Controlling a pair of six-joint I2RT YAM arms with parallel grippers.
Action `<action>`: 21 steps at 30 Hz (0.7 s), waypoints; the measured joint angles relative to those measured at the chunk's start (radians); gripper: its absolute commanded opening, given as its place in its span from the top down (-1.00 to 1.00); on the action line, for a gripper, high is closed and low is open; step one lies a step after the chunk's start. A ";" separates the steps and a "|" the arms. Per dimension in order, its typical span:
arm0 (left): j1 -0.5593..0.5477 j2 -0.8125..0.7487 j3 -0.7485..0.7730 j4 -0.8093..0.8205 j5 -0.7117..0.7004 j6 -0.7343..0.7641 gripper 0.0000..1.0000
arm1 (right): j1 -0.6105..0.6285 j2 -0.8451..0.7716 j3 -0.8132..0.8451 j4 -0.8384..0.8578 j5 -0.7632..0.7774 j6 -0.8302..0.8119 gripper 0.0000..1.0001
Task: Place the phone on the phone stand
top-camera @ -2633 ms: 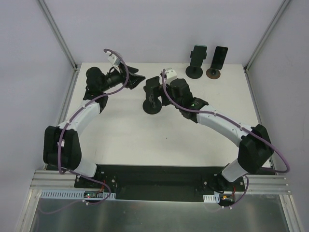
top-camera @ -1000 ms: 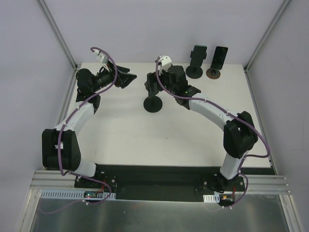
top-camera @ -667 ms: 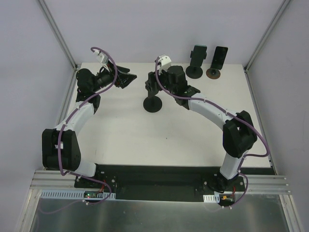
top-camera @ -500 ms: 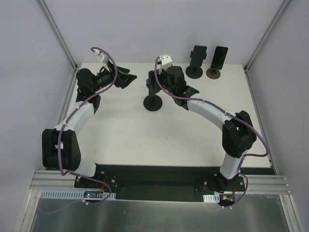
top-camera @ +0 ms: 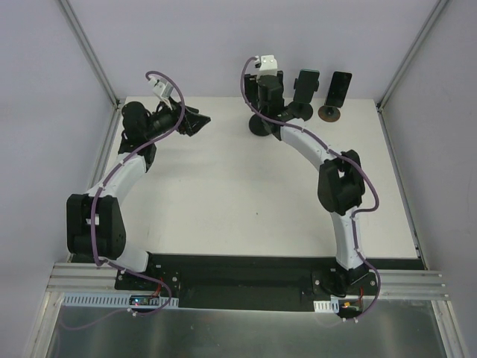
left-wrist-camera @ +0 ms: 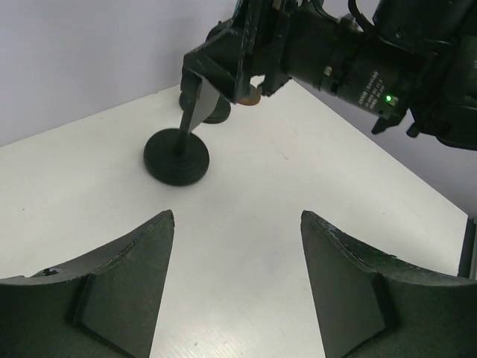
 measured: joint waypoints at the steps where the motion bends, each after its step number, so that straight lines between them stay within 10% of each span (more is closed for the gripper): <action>1: 0.000 0.008 0.005 -0.003 -0.003 0.003 -0.34 | -0.016 0.027 0.034 -0.001 0.003 -0.001 0.99; 21: 0.000 0.108 0.059 -0.029 -0.004 0.006 -0.32 | -0.167 0.302 0.417 -0.043 -0.013 0.065 0.99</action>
